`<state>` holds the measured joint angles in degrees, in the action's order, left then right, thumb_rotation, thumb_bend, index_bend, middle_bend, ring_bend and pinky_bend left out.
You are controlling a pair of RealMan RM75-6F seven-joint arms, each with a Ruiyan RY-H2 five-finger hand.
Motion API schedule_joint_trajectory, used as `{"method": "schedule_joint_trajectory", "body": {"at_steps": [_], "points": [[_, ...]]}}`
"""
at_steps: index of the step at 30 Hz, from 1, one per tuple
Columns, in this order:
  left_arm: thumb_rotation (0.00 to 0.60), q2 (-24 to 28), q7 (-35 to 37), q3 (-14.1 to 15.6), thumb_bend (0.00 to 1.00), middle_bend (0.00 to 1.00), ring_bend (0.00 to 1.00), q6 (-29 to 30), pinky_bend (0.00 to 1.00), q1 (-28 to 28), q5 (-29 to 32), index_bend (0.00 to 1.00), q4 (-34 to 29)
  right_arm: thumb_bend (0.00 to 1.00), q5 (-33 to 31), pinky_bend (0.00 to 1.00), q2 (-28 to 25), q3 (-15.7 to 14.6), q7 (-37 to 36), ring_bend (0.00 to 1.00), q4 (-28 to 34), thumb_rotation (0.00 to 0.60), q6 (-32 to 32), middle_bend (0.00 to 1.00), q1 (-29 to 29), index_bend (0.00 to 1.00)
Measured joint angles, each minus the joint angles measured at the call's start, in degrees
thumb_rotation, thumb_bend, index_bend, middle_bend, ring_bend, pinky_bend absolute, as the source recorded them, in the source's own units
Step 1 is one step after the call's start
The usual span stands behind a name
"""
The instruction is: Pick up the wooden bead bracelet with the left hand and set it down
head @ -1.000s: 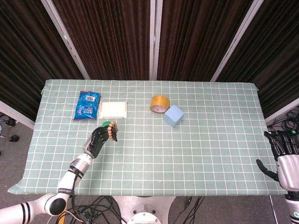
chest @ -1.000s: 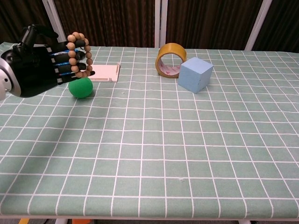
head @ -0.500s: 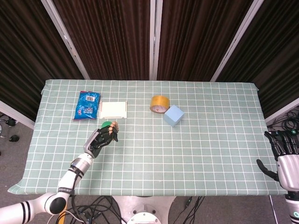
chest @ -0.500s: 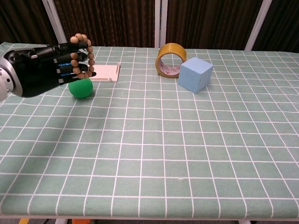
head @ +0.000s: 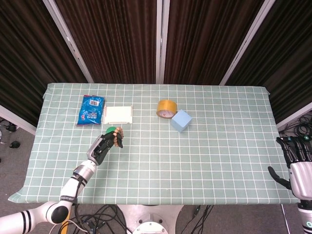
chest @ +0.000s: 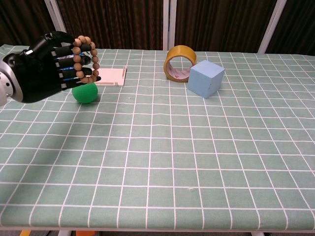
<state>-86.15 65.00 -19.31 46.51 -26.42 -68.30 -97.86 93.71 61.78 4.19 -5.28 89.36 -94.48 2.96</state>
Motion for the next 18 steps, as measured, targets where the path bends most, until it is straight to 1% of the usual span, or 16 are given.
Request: {"method": "schedule_joint_trajectory", "body": {"at_steps": [4,7,11,15,18], "points": [[0.434,-0.1,0.0,0.1,0.54,0.64,0.54,0.1,0.11,0.0,-0.1,0.51,0.0,0.16,0.1,0.00,0.0,0.0,-0.1,0.00,0.0,0.600,-0.2,0.19,-0.1,0.05],[0.458,-0.1,0.0,0.1,0.57,0.64,0.54,0.1,0.11,0.1,-0.1,0.51,0.1,0.16,0.1,0.00,0.1,0.0,-0.1,0.00,-0.1,0.600,-0.3,0.19,-0.2,0.05],[0.475,-0.1,0.2,0.1,0.59,0.65,0.54,0.0,0.12,0.1,0.1,0.51,0.1,0.16,0.2,0.00,0.0,0.0,-0.2,0.00,-0.1,0.600,-0.5,0.19,-0.2,0.05],[0.474,-0.2,0.1,0.0,0.60,0.66,0.55,0.1,0.12,0.1,0.2,0.52,0.1,0.16,0.2,0.00,0.1,0.0,-0.2,0.00,-0.2,0.600,-0.6,0.19,-0.3,0.05],[0.480,-0.2,0.1,-0.1,0.62,0.66,0.55,0.1,0.12,0.1,0.4,0.52,0.0,0.16,0.2,0.00,0.1,0.0,-0.3,0.00,-0.2,0.600,-0.6,0.19,-0.3,0.05]]}}
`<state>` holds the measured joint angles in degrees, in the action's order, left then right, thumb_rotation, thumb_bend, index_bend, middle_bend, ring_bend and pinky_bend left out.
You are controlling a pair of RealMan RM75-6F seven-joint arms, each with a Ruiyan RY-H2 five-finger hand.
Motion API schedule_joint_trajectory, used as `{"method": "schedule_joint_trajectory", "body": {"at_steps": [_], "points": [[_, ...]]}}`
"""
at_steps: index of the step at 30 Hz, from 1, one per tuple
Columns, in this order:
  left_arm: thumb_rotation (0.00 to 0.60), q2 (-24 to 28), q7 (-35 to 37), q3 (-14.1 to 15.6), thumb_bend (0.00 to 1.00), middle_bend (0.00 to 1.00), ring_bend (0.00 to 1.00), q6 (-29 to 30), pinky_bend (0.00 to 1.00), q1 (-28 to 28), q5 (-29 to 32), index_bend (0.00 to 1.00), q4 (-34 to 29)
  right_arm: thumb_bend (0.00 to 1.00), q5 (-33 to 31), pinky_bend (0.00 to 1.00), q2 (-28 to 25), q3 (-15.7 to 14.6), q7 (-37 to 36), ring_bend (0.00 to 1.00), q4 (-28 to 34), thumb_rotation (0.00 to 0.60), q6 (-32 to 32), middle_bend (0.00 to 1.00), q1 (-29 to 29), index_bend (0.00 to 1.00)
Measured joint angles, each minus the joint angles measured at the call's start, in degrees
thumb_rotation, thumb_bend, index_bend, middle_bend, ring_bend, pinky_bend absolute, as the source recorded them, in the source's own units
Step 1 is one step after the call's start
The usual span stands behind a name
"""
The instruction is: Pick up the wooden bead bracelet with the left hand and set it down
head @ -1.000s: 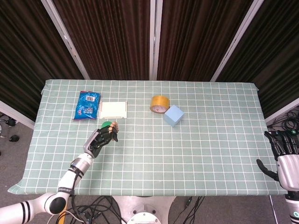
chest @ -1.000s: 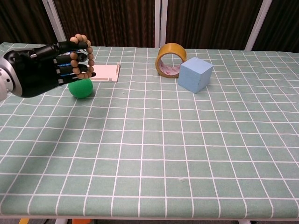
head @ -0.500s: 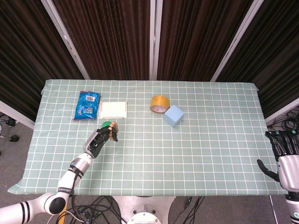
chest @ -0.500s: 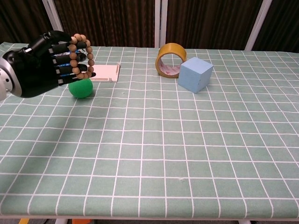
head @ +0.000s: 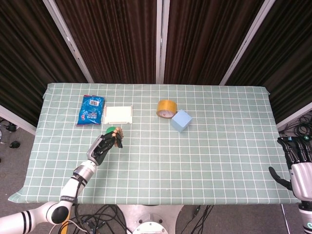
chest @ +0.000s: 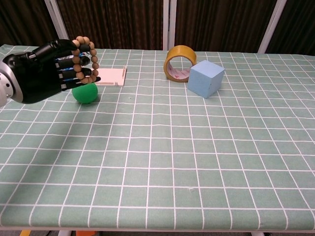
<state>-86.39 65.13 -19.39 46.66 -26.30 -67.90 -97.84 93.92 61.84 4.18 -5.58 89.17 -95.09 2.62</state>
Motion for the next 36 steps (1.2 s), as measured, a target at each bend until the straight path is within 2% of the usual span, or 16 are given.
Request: {"method": "schedule_joint_trajectory", "body": {"at_steps": [6,11,20,26,36], "points": [[0.498,0.0,-0.2,0.0,0.67,0.67,0.55,0.2,0.12,0.1,0.0,0.53,-0.3,0.16,0.2,0.00,0.1,0.0,-0.2,0.00,-0.2,0.600,-0.4,0.19,-0.1,0.05],[0.600,0.1,-0.6,0.0,0.75,0.66,0.55,0.2,0.12,0.1,0.1,0.53,-0.5,0.16,0.3,0.00,0.2,0.1,-0.3,0.00,-0.4,0.600,-0.7,0.19,-0.2,0.05],[0.600,0.1,-1.6,-0.3,0.87,0.63,0.53,0.3,0.12,0.1,1.1,0.52,-0.8,0.16,0.3,0.00,0.2,0.1,-0.5,0.00,-0.5,0.600,-0.8,0.19,-0.2,0.05],[0.600,-0.1,-1.9,-0.3,1.00,0.59,0.50,0.5,0.12,0.1,1.1,0.47,-0.9,0.16,0.4,0.00,0.2,0.2,-0.4,0.00,-0.5,0.600,-0.6,0.19,-0.1,0.05],[0.600,-0.1,-1.5,-0.1,1.00,0.50,0.42,0.2,0.12,0.2,0.0,0.36,-0.7,0.16,0.2,0.00,0.2,0.2,-0.4,0.00,-0.4,0.600,-0.5,0.19,-0.1,0.05]]}}
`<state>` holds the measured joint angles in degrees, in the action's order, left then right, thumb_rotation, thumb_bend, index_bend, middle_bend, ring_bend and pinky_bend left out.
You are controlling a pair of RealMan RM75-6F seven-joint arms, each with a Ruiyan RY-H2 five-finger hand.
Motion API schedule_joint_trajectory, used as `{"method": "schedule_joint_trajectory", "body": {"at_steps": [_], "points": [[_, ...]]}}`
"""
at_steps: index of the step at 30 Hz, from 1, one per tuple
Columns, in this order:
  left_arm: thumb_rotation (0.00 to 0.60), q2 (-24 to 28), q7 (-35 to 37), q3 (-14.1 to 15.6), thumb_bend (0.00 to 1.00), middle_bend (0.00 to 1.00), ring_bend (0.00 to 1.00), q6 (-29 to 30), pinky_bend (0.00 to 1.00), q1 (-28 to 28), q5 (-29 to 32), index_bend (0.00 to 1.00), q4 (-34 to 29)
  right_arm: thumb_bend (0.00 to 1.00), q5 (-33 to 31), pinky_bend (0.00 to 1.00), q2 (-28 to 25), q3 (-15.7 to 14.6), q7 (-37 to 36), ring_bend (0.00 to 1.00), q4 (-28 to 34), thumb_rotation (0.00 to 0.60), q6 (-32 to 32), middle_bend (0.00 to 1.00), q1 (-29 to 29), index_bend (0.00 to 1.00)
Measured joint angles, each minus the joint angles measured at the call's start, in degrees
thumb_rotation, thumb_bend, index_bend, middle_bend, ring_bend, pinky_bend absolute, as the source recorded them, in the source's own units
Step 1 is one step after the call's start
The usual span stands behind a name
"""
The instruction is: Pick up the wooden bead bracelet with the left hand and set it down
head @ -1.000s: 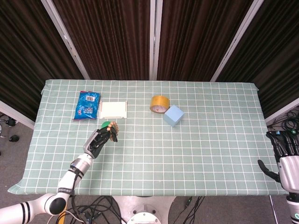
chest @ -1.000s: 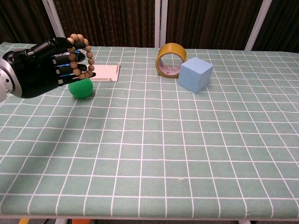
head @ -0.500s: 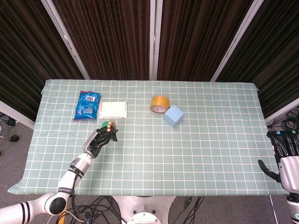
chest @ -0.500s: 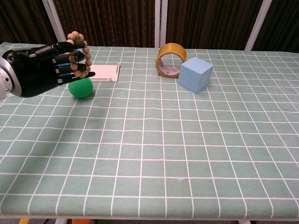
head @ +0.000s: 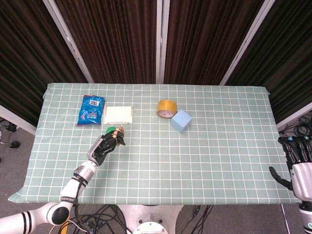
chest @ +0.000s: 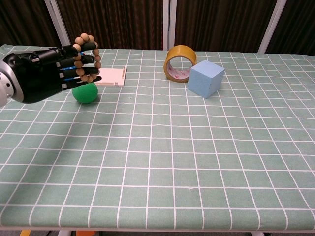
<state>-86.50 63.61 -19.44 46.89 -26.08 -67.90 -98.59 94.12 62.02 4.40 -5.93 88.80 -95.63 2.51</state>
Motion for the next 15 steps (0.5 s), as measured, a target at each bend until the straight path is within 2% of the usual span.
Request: {"method": "schedule_joint_trajectory", "body": {"at_steps": [6,7,9,10,11,14,15], "points": [[0.598,0.1,0.9,0.1,1.00,0.45,0.36,-0.1,0.12,0.0,-1.4,0.30,0.1,0.16,0.0,0.00,0.0,0.0,-0.1,0.00,-0.1,0.600,0.0,0.19,0.0,0.05],[0.556,0.1,1.2,0.1,1.00,0.44,0.34,0.0,0.12,0.0,-1.6,0.29,0.1,0.16,0.0,0.00,0.0,0.0,-0.1,0.00,-0.1,0.600,0.0,0.19,0.0,0.05],[0.399,0.0,2.0,0.0,0.99,0.43,0.32,0.4,0.12,0.1,-2.1,0.28,0.2,0.16,-0.1,0.00,0.0,0.0,-0.2,0.00,-0.1,0.600,0.0,0.19,0.0,0.05],[0.288,0.0,2.5,0.0,0.96,0.43,0.32,0.6,0.12,0.2,-2.4,0.28,0.2,0.16,-0.1,0.00,0.1,0.0,-0.2,0.00,-0.2,0.600,0.0,0.19,-0.1,0.05],[0.206,-0.1,2.9,0.0,0.92,0.43,0.32,0.8,0.12,0.2,-2.7,0.28,0.3,0.16,-0.1,0.00,0.1,0.0,-0.2,0.00,-0.2,0.600,-0.1,0.19,-0.1,0.05],[0.082,-0.2,3.7,0.1,0.82,0.43,0.32,1.3,0.12,0.3,-3.8,0.28,0.7,0.16,-0.1,0.00,0.1,0.0,-0.4,0.00,-0.3,0.600,-0.2,0.19,-0.2,0.05],[0.063,-0.2,3.8,0.2,0.80,0.43,0.32,1.5,0.12,0.3,-4.2,0.28,0.9,0.16,-0.1,0.00,0.2,0.0,-0.4,0.00,-0.3,0.600,-0.2,0.19,-0.2,0.05]]}}
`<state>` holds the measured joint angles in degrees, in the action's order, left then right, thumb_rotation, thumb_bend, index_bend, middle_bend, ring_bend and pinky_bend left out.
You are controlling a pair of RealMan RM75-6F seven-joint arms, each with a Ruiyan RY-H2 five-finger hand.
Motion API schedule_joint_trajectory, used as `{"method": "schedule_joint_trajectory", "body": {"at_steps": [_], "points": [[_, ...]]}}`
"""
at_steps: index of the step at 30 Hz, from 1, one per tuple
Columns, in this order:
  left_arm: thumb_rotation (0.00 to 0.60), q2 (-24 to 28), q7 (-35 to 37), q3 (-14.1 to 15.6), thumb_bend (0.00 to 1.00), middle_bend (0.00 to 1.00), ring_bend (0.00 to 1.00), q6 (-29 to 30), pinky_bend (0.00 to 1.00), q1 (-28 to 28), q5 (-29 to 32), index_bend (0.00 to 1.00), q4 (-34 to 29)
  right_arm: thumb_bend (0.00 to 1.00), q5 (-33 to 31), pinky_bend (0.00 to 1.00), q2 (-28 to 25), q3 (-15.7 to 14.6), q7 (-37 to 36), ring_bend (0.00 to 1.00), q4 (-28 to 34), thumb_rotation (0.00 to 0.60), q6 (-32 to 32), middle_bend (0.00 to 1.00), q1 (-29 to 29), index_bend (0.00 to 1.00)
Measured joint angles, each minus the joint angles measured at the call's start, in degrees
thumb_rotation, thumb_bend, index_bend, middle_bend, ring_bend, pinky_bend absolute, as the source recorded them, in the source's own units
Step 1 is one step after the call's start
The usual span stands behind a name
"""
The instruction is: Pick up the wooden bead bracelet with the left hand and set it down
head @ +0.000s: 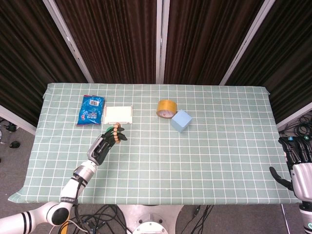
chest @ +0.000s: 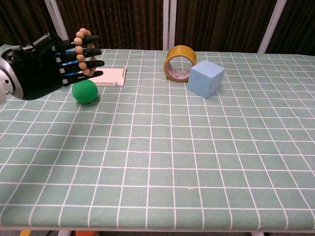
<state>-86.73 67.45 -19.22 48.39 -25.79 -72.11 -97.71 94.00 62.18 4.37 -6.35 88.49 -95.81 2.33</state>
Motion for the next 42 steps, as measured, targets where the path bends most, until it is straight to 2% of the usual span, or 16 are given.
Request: {"method": "schedule_joint_trajectory", "body": {"at_steps": [3,8,14,20,24,27,29,30,31,35,36,38,39,41,42], "points": [[0.040,-0.1,-0.2,0.5,0.73,0.42,0.31,0.5,0.12,-0.1,-1.1,0.28,0.4,0.16,0.0,0.00,0.0,0.0,-0.1,0.00,-0.1,0.600,0.0,0.19,0.0,0.05],[0.041,-0.3,-2.3,1.6,0.59,0.42,0.31,1.6,0.12,-0.5,-4.0,0.29,2.0,0.16,0.0,0.00,0.1,-0.1,-0.3,0.00,-0.2,0.600,0.2,0.19,0.0,0.05],[0.051,-0.3,-8.8,4.1,0.53,0.42,0.31,2.9,0.12,-2.1,-9.5,0.30,6.4,0.16,0.1,0.00,0.2,-0.1,-0.4,0.00,-0.2,0.600,0.8,0.19,0.4,0.05],[0.052,-1.2,-19.8,6.8,0.52,0.43,0.31,4.2,0.12,-4.1,-13.3,0.32,13.1,0.16,0.3,0.00,0.4,-0.3,-0.5,0.00,-0.3,0.600,1.3,0.19,0.7,0.05],[0.052,-2.4,-30.6,8.9,0.49,0.41,0.29,5.5,0.12,-5.2,-15.7,0.32,17.5,0.16,0.3,0.00,0.4,-0.3,-0.5,0.00,-0.3,0.600,1.3,0.19,0.7,0.05],[0.051,-3.1,-38.1,10.4,0.38,0.39,0.24,6.1,0.12,-5.9,-16.8,0.29,19.4,0.16,0.3,0.00,0.5,-0.3,-0.5,0.00,-0.3,0.600,1.6,0.19,0.8,0.05],[0.051,-3.2,-42.2,11.1,0.24,0.33,0.19,6.4,0.11,-6.3,-17.2,0.24,19.8,0.16,0.3,0.00,0.5,-0.4,-0.5,0.00,-0.3,0.600,1.8,0.19,0.9,0.05],[0.052,-3.2,-44.7,11.5,0.20,0.32,0.18,6.6,0.11,-6.4,-17.3,0.23,19.9,0.16,0.2,0.00,0.5,-0.4,-0.6,0.00,-0.3,0.600,2.0,0.19,1.0,0.05],[0.058,-3.1,-46.6,11.7,0.17,0.31,0.17,6.8,0.11,-6.5,-17.3,0.22,19.8,0.16,0.2,0.00,0.6,-0.4,-0.6,0.00,-0.4,0.600,2.1,0.19,1.0,0.05],[0.181,-2.5,-53.2,11.7,0.11,0.31,0.17,9.7,0.12,-5.9,-16.2,0.22,18.4,0.16,-0.2,0.00,0.3,-0.7,-1.3,0.00,-0.4,0.600,3.3,0.17,1.3,0.05],[0.164,-2.3,-54.3,11.4,0.09,0.31,0.17,11.5,0.12,-5.3,-15.7,0.22,18.1,0.16,-0.4,0.00,0.0,-0.8,-1.6,0.00,-0.4,0.600,3.9,0.16,1.4,0.05],[0.045,-1.6,-55.4,10.7,0.02,0.30,0.17,14.6,0.11,-4.1,-14.8,0.22,17.6,0.13,-0.9,0.00,-0.5,-1.1,-2.3,0.00,-0.3,0.600,5.2,0.14,1.5,0.05],[0.012,-1.1,-56.1,10.2,0.00,0.30,0.17,17.1,0.11,-3.1,-14.1,0.22,17.4,0.11,-1.4,0.00,-1.0,-1.3,-2.9,0.00,-0.2,0.600,6.2,0.13,1.7,0.05],[0.006,0.1,-57.5,9.5,0.00,0.30,0.17,20.9,0.11,-1.4,-13.2,0.22,17.2,0.10,-1.9,0.00,-1.6,-1.4,-4.3,0.00,0.0,0.600,7.1,0.11,1.9,0.04],[0.074,1.0,-59.1,9.2,0.00,0.30,0.17,23.4,0.11,-0.2,-12.6,0.22,17.3,0.10,-2.2,0.00,-1.9,-1.4,-5.4,0.00,0.0,0.600,7.6,0.11,2.1,0.04]]}}
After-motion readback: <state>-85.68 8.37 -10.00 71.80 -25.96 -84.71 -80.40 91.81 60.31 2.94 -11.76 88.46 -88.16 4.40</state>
